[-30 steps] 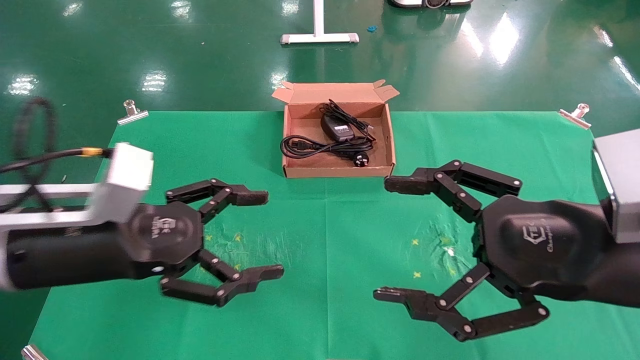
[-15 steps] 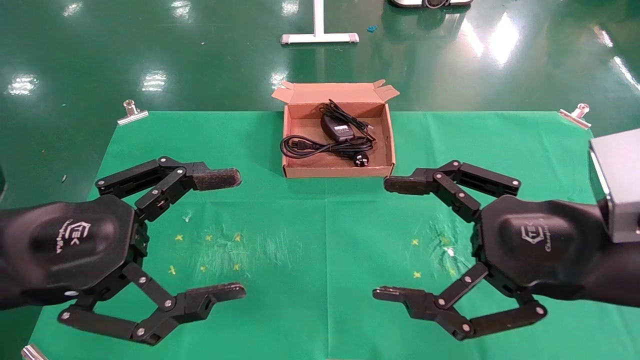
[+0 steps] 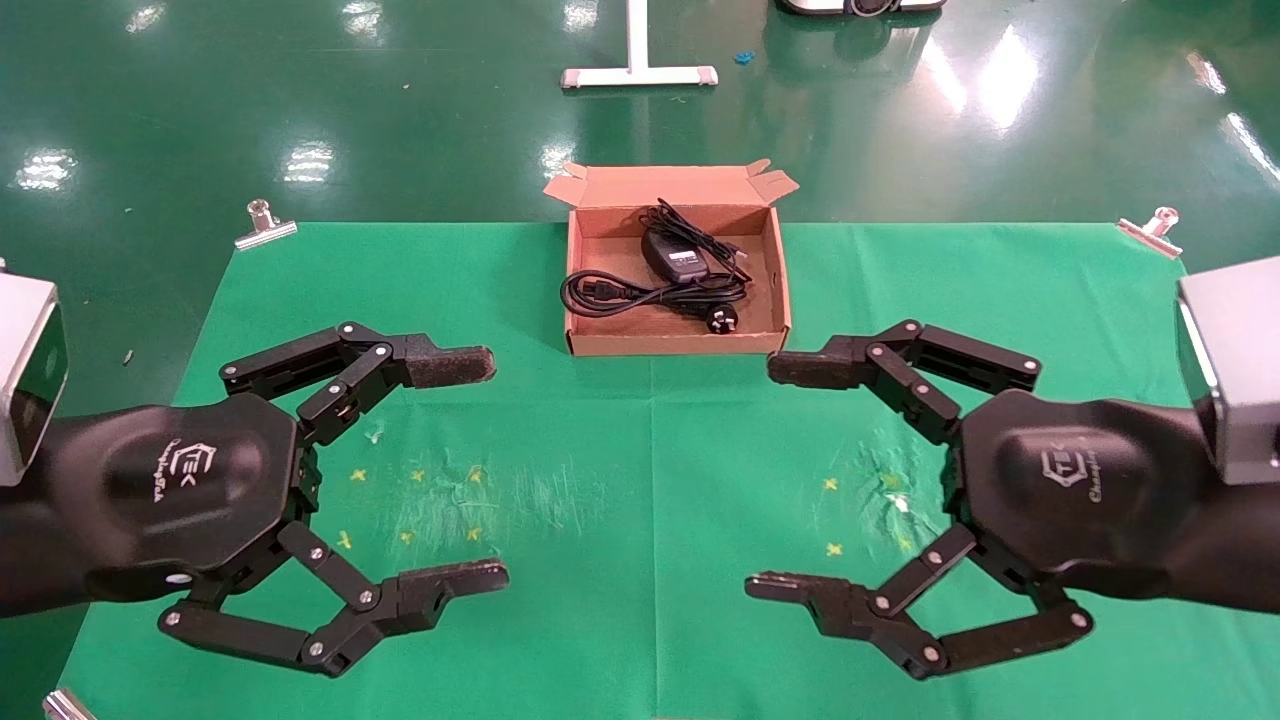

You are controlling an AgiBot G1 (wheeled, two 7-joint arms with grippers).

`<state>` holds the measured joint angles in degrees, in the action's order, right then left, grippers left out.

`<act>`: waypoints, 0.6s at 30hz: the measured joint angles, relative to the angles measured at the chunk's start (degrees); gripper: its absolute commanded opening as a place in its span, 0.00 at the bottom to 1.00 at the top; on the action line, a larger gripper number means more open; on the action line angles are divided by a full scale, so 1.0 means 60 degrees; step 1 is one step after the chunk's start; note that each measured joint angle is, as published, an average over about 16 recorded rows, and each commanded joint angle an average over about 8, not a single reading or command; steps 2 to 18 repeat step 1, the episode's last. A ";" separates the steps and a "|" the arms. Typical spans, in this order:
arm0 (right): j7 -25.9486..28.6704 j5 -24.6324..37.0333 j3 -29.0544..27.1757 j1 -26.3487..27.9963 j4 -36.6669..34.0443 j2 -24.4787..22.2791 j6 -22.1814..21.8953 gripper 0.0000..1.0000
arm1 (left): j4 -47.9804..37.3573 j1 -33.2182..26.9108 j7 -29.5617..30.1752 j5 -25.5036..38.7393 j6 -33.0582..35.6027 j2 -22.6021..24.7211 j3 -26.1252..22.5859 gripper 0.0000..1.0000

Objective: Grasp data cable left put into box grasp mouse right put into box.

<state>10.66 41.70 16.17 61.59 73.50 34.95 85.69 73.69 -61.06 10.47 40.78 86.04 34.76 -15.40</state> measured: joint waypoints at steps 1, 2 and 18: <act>0.0000 0.0000 0.0000 0.0000 0.0000 0.0000 0.0000 1.00 | -0.0001 -0.0005 0.0003 0.0010 -0.0003 0.0002 -0.0006 1.00; 0.0000 0.0000 0.0000 0.0000 0.0000 0.0000 0.0000 1.00 | -0.0001 -0.0005 0.0003 0.0010 -0.0003 0.0002 -0.0006 1.00; 0.0000 0.0000 0.0000 0.0000 0.0000 0.0000 0.0000 1.00 | -0.0001 -0.0005 0.0003 0.0010 -0.0003 0.0002 -0.0006 1.00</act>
